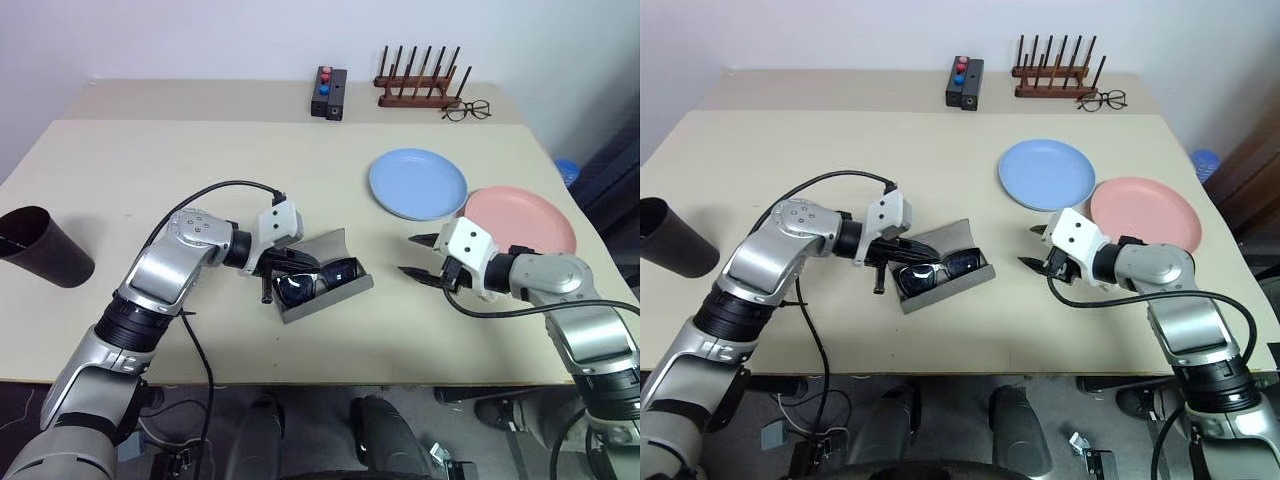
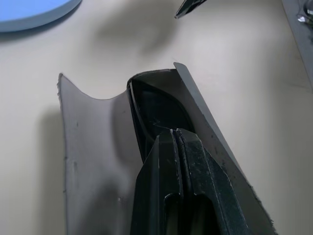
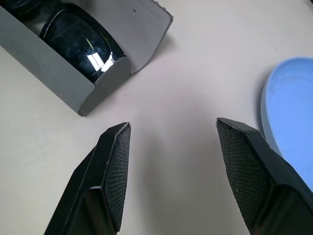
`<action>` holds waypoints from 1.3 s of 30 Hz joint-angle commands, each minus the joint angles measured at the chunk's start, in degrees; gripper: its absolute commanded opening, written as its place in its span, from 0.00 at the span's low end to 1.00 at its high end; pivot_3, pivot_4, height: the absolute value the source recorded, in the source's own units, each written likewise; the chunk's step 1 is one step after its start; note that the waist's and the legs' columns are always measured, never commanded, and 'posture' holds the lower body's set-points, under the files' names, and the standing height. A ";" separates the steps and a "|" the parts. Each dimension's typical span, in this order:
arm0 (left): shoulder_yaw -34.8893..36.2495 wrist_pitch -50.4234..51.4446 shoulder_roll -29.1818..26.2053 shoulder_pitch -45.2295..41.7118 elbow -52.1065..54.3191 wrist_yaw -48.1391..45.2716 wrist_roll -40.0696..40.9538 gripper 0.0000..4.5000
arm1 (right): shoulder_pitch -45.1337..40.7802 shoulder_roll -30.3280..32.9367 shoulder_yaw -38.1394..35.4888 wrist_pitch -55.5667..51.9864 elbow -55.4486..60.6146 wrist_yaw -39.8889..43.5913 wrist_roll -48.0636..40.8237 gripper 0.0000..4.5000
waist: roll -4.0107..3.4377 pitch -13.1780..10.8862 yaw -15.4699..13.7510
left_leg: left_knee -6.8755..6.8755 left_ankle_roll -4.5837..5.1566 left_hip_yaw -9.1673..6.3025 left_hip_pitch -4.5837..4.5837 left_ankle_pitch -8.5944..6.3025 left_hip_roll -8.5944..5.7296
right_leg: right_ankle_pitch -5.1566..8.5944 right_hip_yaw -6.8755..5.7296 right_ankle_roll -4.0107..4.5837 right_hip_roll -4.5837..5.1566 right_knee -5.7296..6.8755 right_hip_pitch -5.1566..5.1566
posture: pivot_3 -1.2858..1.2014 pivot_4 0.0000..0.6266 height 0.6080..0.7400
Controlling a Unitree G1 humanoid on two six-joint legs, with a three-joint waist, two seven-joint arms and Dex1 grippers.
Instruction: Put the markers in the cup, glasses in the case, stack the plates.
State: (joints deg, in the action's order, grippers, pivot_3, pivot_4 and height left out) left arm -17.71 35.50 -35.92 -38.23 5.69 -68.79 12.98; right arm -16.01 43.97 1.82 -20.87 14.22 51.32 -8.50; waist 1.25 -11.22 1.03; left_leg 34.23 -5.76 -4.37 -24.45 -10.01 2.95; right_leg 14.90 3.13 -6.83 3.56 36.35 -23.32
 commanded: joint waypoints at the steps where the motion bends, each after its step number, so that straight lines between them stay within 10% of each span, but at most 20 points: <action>1: -0.75 -0.82 0.20 0.81 1.97 0.11 0.12 0.00 | -0.57 -0.16 -0.46 1.02 0.28 -0.62 0.06 0.63 | 0.00 0.00 -0.02 | 0.00 0.00 0.00 0.00 0.00 0.00 | 0.00 0.00 0.00 0.00 0.00 0.00 | 0.52 0.24 0.99; 13: 15.13 1.30 4.85 -7.29 -9.95 16.32 3.87 0.00 | -0.25 -0.75 0.64 -2.33 5.59 -0.63 -1.65 0.63 | -0.03 0.01 0.48 | -0.03 0.01 -0.01 0.07 0.00 0.01 | -0.05 0.00 -0.11 -0.02 0.05 0.01 | 0.52 0.24 0.99; 19: 9.83 -2.32 -2.83 -0.93 -10.65 12.19 -1.08 0.00 | -0.89 -2.20 3.11 -3.72 7.35 -1.03 -2.14 0.63 | -0.04 0.01 0.43 | -0.08 0.01 0.00 0.06 0.00 0.01 | -0.07 0.00 -0.18 -0.02 0.04 -0.01 | 0.52 0.24 0.99; 39: 3.05 3.14 -2.85 6.65 6.07 5.08 3.38 0.00 | -0.58 -2.84 3.61 -4.41 8.00 -1.84 -2.31 0.63 | -0.02 0.01 -0.13 | 0.02 0.00 0.00 0.02 0.00 0.00 | 0.00 0.00 0.00 0.00 0.04 0.02 | 0.52 0.24 0.99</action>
State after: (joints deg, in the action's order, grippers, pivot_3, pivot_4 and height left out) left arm -13.51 38.50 -38.43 -31.71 9.60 -63.11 15.91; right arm -16.45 41.11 6.38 -25.92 20.16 49.80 -10.29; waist 1.22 -11.22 0.90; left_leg 34.25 -5.76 -4.38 -24.43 -10.02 2.95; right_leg 14.90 3.13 -6.83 3.57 36.39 -23.30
